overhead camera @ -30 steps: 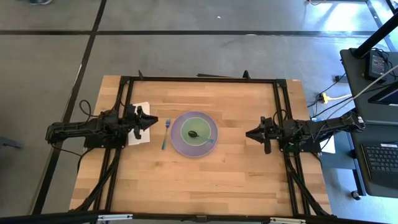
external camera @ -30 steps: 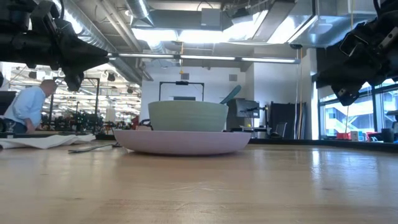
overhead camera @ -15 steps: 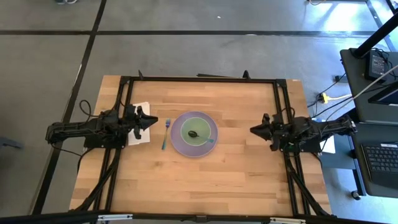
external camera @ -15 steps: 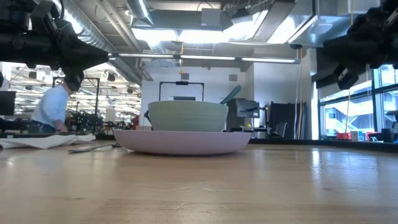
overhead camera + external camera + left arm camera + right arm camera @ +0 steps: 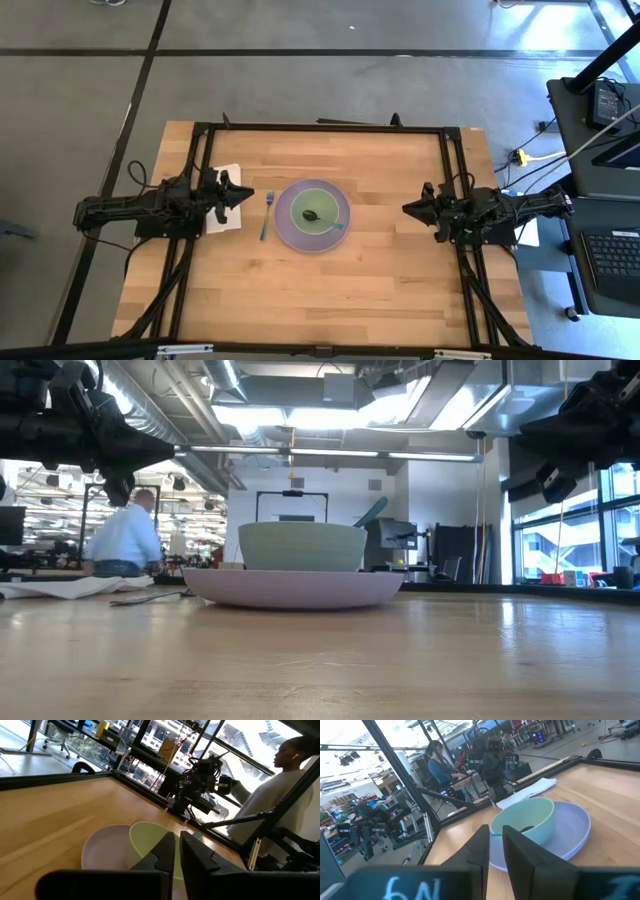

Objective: Set table place
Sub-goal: Return to Home Position

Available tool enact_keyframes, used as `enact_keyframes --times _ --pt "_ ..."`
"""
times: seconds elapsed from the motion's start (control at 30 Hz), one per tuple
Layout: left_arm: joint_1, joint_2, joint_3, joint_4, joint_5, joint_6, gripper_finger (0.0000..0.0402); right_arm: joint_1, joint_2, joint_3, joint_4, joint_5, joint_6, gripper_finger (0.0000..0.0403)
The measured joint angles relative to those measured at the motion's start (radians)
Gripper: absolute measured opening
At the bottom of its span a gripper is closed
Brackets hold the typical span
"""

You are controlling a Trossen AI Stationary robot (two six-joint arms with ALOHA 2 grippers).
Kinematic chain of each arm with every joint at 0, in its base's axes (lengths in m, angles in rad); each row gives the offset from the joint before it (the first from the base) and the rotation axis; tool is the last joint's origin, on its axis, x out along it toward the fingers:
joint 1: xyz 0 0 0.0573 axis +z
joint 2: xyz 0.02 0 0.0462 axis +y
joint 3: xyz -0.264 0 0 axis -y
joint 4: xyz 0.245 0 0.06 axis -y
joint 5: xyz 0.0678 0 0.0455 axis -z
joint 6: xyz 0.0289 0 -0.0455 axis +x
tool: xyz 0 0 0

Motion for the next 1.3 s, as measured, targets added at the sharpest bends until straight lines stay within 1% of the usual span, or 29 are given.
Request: enact_keyframes --times 0.33,1.3 --pt "0.0 0.0 0.0 0.0 0.0 0.0 0.0014 0.0 0.0 0.0 0.0 0.0 0.0 0.0057" --pt "0.0 0.0 0.0 0.0 0.0 0.0 0.0063 0.0 0.0 0.0 0.001 0.0 0.0 0.0057"
